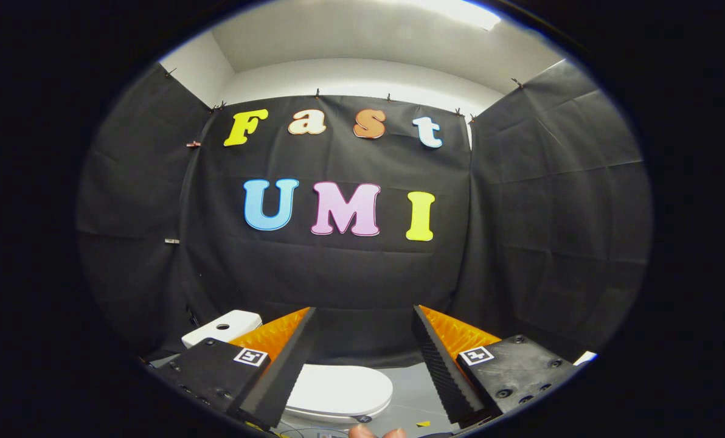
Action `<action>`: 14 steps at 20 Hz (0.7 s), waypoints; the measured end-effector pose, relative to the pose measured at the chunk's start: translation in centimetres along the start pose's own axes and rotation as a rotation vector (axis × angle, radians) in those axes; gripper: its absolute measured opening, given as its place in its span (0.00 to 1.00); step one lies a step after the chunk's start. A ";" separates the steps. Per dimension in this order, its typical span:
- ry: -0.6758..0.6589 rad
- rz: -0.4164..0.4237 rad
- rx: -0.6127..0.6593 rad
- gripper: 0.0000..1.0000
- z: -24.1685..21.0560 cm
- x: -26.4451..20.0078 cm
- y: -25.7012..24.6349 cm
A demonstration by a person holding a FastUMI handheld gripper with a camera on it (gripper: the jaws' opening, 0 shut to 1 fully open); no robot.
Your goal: Open the toilet lid.
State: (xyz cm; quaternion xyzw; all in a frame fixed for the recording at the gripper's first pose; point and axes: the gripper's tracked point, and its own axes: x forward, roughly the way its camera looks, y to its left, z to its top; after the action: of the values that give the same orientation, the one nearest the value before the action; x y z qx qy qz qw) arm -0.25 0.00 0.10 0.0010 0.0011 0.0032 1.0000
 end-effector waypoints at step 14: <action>0.008 0.000 0.005 0.98 -0.6 0.1 -0.1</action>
State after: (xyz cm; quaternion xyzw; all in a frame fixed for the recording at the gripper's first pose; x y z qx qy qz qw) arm -0.13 -0.10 -0.46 0.0036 0.0053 0.0032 1.0000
